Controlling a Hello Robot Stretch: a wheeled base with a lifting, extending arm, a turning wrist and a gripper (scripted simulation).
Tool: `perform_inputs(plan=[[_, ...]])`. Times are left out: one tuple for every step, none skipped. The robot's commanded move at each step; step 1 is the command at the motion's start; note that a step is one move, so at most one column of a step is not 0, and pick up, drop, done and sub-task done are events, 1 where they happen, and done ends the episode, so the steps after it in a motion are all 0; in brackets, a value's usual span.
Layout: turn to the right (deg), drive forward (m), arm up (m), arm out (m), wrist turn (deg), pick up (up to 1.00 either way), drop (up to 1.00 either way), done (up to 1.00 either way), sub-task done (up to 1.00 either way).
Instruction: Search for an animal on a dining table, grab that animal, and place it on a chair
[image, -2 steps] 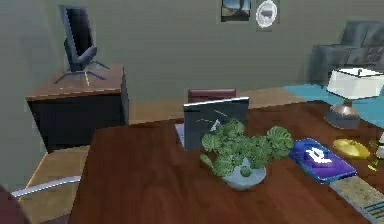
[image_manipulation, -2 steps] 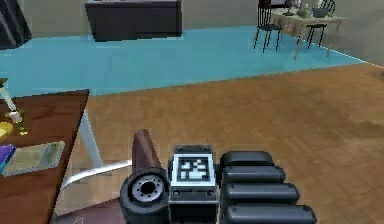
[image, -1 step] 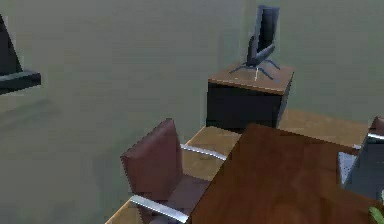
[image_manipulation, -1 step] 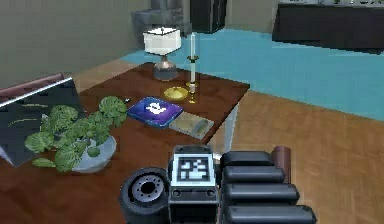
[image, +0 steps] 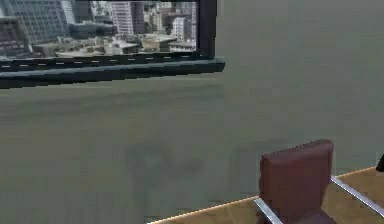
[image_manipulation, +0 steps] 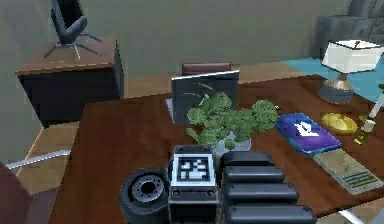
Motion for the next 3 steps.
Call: perform_inputs(plan=[[45.0, 0.0, 0.0, 0.0, 0.0, 0.0, 0.0, 0.0, 0.0], [45.0, 0.0, 0.0, 0.0, 0.0, 0.0, 0.0, 0.0, 0.0], [30.0, 0.0, 0.0, 0.0, 0.0, 0.0, 0.0, 0.0, 0.0]])
